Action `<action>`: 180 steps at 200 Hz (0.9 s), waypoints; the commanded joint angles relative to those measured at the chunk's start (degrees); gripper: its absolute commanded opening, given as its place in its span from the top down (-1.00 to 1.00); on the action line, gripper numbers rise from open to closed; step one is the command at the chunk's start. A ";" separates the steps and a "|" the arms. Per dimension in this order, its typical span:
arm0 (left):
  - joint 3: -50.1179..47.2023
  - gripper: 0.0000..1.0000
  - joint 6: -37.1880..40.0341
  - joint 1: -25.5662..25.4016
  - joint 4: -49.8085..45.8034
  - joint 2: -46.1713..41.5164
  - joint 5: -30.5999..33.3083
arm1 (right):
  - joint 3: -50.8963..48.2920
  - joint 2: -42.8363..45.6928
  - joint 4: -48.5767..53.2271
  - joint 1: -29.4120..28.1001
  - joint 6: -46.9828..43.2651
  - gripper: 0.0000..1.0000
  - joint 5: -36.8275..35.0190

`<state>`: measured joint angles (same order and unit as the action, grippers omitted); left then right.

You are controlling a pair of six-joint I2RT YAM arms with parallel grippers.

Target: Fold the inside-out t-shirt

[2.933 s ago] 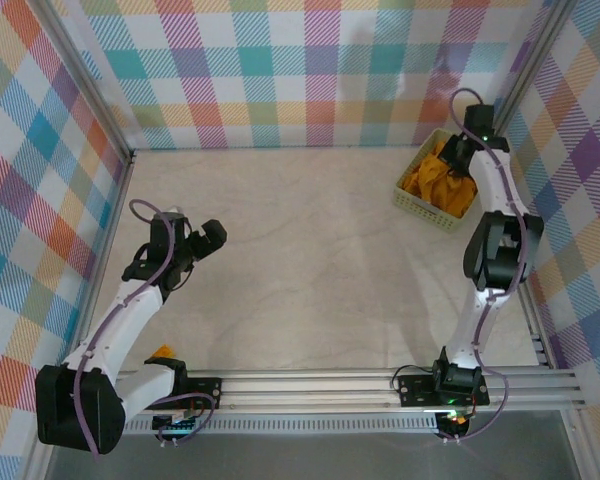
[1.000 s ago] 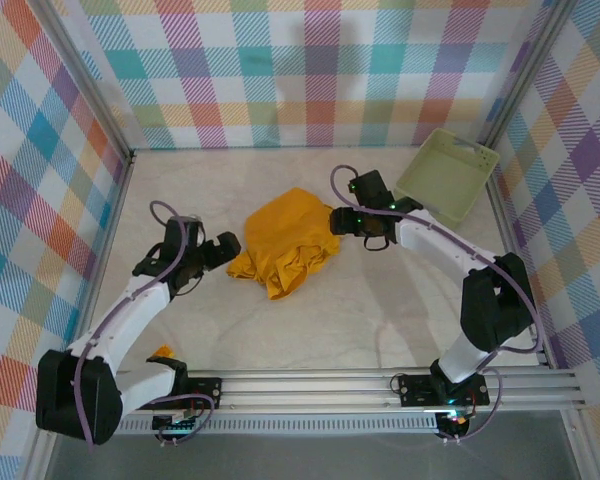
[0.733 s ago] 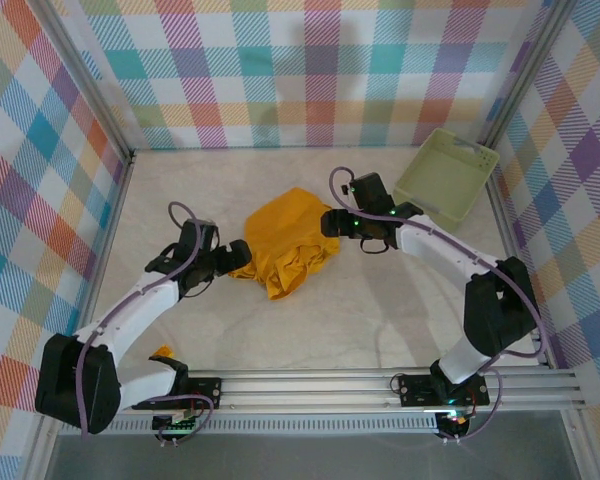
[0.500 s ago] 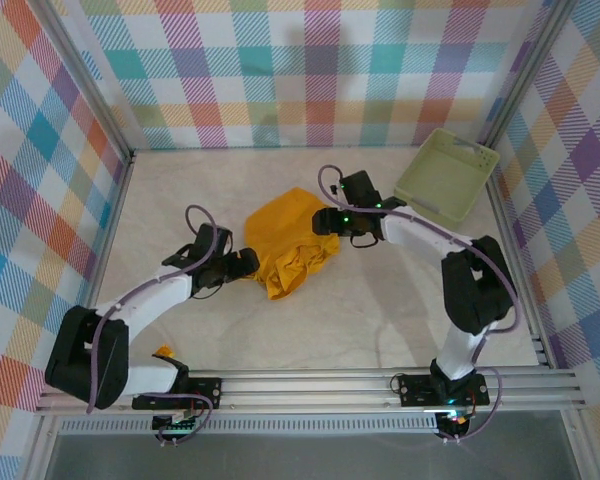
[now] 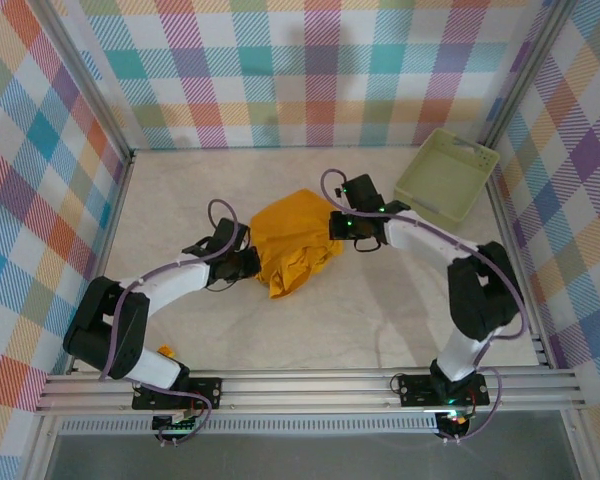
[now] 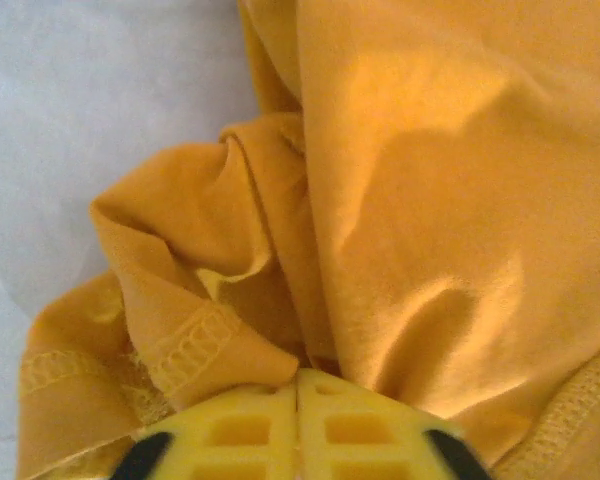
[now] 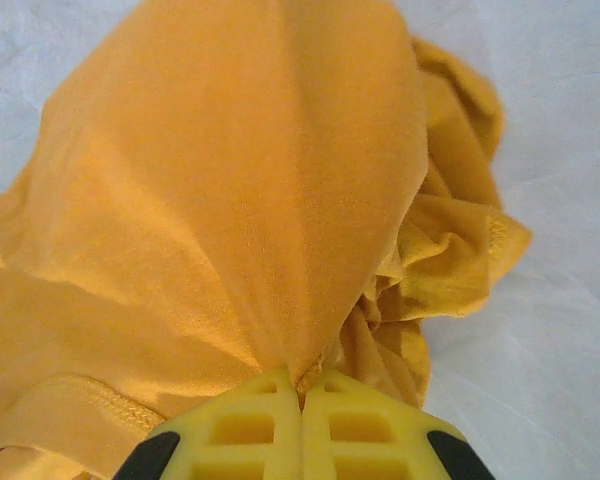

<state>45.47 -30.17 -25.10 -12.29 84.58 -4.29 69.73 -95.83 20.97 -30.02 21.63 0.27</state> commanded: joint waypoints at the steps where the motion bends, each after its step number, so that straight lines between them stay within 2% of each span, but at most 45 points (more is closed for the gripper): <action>1: 3.02 1.00 1.63 -0.36 -2.83 -1.91 3.28 | -1.71 7.21 2.63 0.14 -0.96 1.00 -6.72; 25: 3.94 1.00 2.36 -0.39 -3.17 -8.20 6.54 | -2.73 14.56 5.29 0.17 -1.79 1.00 -11.14; 58: 5.80 1.00 3.66 -0.28 -7.67 -15.44 12.02 | -2.58 24.19 8.35 0.40 -2.64 1.00 -13.06; 77: 6.56 1.00 3.99 -0.34 -9.26 -16.48 12.34 | -2.54 27.51 9.52 0.40 -2.21 1.00 -12.47; 87: 7.02 1.00 4.47 -0.37 -10.14 -15.23 10.49 | -2.67 28.28 9.80 0.40 -1.82 1.00 -11.54; 106: 8.26 0.58 5.30 -1.16 -10.72 -9.46 4.72 | -2.94 28.37 10.13 0.43 -1.10 1.00 -10.06; 142: 12.57 -0.02 4.25 -7.59 -9.18 2.63 3.52 | -3.86 27.97 9.70 0.41 -0.18 1.00 -10.01; 157: 13.76 -0.13 2.76 -9.33 -6.10 6.24 2.74 | -4.33 28.07 9.53 0.41 -0.07 1.00 -10.04; 180: 15.31 -0.16 0.24 -9.88 -0.69 11.27 1.37 | -4.91 27.98 9.65 0.42 -0.15 1.00 -10.45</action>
<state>57.54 -27.18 -34.44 -19.05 92.60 -0.58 65.49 -67.83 30.87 -29.91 20.60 -10.46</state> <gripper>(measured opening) 0.577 0.063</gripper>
